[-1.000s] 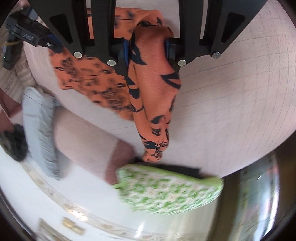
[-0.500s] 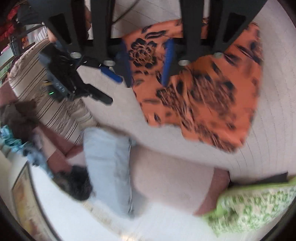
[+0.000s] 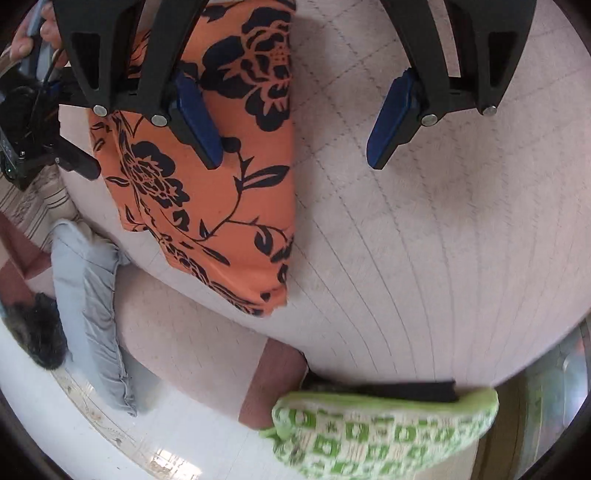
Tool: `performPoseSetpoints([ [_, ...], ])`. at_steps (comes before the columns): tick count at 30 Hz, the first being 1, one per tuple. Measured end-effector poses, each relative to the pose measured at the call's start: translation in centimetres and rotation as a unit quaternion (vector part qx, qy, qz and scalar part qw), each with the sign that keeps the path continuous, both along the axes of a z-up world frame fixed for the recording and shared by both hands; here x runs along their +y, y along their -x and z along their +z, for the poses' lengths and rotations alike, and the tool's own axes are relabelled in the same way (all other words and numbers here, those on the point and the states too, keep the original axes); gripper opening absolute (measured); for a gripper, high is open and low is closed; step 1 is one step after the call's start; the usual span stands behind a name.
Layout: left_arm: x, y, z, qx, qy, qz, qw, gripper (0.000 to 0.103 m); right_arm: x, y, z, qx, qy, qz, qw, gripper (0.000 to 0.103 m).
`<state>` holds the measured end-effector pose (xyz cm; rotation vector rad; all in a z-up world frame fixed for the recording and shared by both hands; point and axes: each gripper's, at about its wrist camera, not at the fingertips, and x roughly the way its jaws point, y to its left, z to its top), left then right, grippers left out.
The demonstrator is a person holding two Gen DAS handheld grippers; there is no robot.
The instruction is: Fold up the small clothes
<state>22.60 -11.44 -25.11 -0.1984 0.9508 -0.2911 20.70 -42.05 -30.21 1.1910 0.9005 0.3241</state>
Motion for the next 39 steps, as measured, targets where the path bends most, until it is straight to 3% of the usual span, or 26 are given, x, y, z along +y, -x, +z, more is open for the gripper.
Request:
performPoseSetpoints([
  [3, -0.7, 0.0, 0.3, -0.011, -0.014, -0.012, 0.9998, 0.081, 2.5, -0.6, 1.3, -0.018, 0.066, 0.016, 0.998, 0.071],
  [4, -1.1, 0.1, 0.3, -0.017, -0.028, -0.020, 0.9993, 0.081, 3.0, -0.5, 1.9, -0.022, 0.098, 0.022, 0.995, 0.067],
  [5, -1.4, 0.0, 0.2, -0.020, -0.034, -0.023, 0.9990, 0.081, 3.8, -0.5, 2.4, -0.026, 0.130, 0.030, 0.991, 0.060],
  [6, -1.6, 0.0, 0.2, -0.021, -0.032, -0.027, 0.9989, 0.081, 4.2, -0.4, 2.8, -0.029, 0.150, 0.040, 0.987, 0.042],
  [7, -1.7, 0.1, 0.2, -0.017, -0.027, -0.032, 0.9990, 0.081, 4.6, -0.1, 3.4, -0.034, 0.169, 0.046, 0.984, 0.032],
  [9, -2.0, 0.2, 0.4, -0.014, -0.011, -0.037, 0.9992, 0.081, 4.7, 0.7, 4.5, -0.046, 0.197, 0.041, 0.978, 0.022],
  [13, -2.7, 0.9, 1.4, -0.030, 0.020, -0.057, 0.9978, 0.081, 3.1, 4.0, 8.0, -0.100, 0.248, -0.010, 0.964, 0.018],
  [15, -3.5, 1.7, 1.9, -0.045, 0.017, -0.071, 0.9963, 0.081, 1.6, 5.8, 9.4, -0.112, 0.276, -0.038, 0.954, 0.018],
  [19, -5.6, 1.9, 0.8, -0.026, -0.009, -0.097, 0.9949, 0.081, -1.1, 7.9, 8.8, -0.072, 0.330, -0.075, 0.938, 0.018],
  [21, -6.4, 1.9, -0.3, -0.003, -0.017, -0.107, 0.9941, 0.081, -3.0, 7.8, 6.5, -0.013, 0.318, -0.075, 0.945, 0.018],
  [23, -7.1, 1.7, -1.1, 0.010, -0.025, -0.111, 0.9935, 0.081, -4.6, 7.0, 3.2, 0.056, 0.266, -0.047, 0.961, 0.018],
  [25, -7.3, 1.7, -1.4, 0.011, -0.027, -0.109, 0.9936, 0.081, -5.8, 6.9, 2.0, 0.069, 0.206, -0.051, 0.975, 0.023],
  [27, -7.1, 1.5, -1.4, 0.012, -0.022, -0.106, 0.9941, 0.081, -7.4, 6.9, 2.0, 0.063, 0.149, -0.055, 0.985, 0.025],
  [29, -7.3, 1.3, -1.4, 0.010, -0.024, -0.108, 0.9938, 0.082, -9.0, 6.6, 2.6, 0.039, 0.130, -0.081, 0.987, 0.030],
  [30, -7.4, 1.4, -1.5, 0.007, -0.029, -0.108, 0.9936, 0.083, -9.5, 6.5, 2.8, 0.029, 0.136, -0.095, 0.986, 0.046],
  [31, -7.4, 1.5, -1.5, 0.006, -0.033, -0.109, 0.9935, 0.083, -10.1, 6.5, 3.0, 0.020, 0.142, -0.108, 0.984, 0.073],
  [32, -7.4, 1.4, -1.6, 0.008, -0.031, -0.109, 0.9935, 0.083, -10.6, 6.2, 3.2, 0.007, 0.146, -0.124, 0.981, 0.079],
  [34, -7.4, 1.4, -2.0, 0.012, -0.028, -0.110, 0.9935, 0.084, -11.8, 5.1, 3.0, -0.014, 0.127, -0.123, 0.984, 0.080],
  [39, -6.5, 0.9, -2.7, 0.022, -0.019, -0.115, 0.9930, 0.091, -13.5, -0.3, 0.7, -0.059, 0.021, -0.101, 0.993, 0.080],
])
